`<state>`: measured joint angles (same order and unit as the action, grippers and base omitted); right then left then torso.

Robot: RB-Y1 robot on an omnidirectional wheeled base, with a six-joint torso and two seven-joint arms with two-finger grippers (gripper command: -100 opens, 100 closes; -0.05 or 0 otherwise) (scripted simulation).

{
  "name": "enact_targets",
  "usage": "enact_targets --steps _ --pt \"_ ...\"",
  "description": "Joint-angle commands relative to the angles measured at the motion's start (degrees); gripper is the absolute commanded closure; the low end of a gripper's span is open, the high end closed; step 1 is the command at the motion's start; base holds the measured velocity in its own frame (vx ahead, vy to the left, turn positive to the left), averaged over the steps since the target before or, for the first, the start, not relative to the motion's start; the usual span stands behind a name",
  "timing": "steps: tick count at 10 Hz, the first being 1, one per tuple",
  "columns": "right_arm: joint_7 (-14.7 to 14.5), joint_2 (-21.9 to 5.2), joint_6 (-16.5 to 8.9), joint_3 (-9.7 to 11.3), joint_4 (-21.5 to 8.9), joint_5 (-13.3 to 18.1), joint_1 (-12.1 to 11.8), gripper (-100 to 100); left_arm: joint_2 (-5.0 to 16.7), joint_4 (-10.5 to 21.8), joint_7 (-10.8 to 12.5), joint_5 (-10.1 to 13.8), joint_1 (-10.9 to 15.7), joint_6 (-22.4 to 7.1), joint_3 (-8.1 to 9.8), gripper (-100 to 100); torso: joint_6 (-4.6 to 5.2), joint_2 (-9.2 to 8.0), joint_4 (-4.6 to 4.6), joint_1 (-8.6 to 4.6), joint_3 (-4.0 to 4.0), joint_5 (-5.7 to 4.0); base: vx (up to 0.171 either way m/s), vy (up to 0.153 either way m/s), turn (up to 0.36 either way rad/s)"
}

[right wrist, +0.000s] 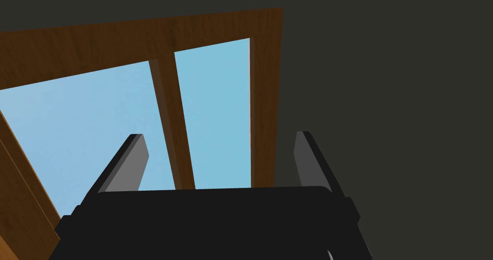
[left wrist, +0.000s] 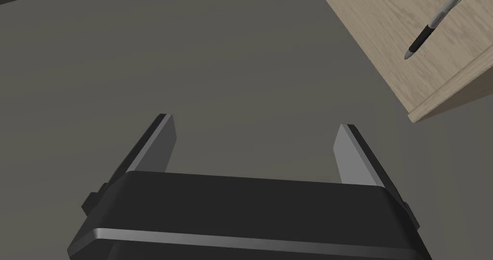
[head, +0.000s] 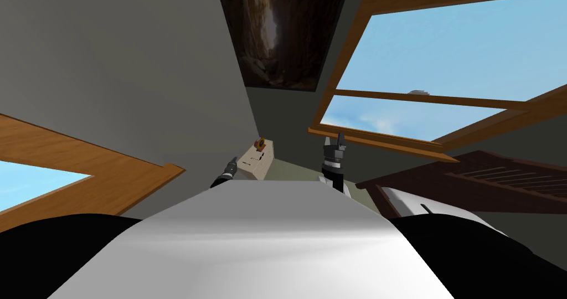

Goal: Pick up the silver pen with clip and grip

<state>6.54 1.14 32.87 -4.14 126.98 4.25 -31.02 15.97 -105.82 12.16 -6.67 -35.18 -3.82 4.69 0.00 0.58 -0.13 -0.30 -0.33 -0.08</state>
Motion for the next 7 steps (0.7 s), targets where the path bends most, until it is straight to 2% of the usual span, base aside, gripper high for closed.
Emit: enact_targets --steps 1,2,3,6,7 --pt "0.00 0.00 0.00 0.00 0.00 0.00 0.00 0 -0.17 2.00 0.16 -0.61 -0.36 -0.94 -0.16 -100 0.00 0.00 0.00 0.00 0.00 0.00 0.095 -0.056 -0.037" --pt "0.00 0.00 0.00 0.00 0.00 0.00 0.01 0 -0.17 2.00 0.16 -0.61 -0.36 -0.94 -0.16 -100 -0.02 -0.19 0.03 0.06 0.09 0.00 0.020 -0.013 0.012" --pt "0.00 0.00 0.00 -0.01 0.00 0.00 0.01 0 0.25 3.80 0.48 -1.18 -0.66 -2.76 -0.40 -100 -0.01 -0.43 0.08 0.20 0.23 0.03 0.050 -0.016 -0.033" --pt "0.00 0.00 0.00 0.00 0.00 0.00 0.00 0 1.50 8.80 0.96 -2.74 -1.37 -7.79 -1.42 -100 0.00 -0.08 0.02 0.13 0.05 0.03 0.153 -0.037 -0.090" --pt "0.00 -0.01 0.00 -0.01 0.00 0.00 0.00 0 1.50 9.03 0.96 -2.74 -1.37 -8.32 -1.42 -100 0.00 0.04 -0.01 0.20 -0.02 0.04 0.139 -0.005 -0.039"
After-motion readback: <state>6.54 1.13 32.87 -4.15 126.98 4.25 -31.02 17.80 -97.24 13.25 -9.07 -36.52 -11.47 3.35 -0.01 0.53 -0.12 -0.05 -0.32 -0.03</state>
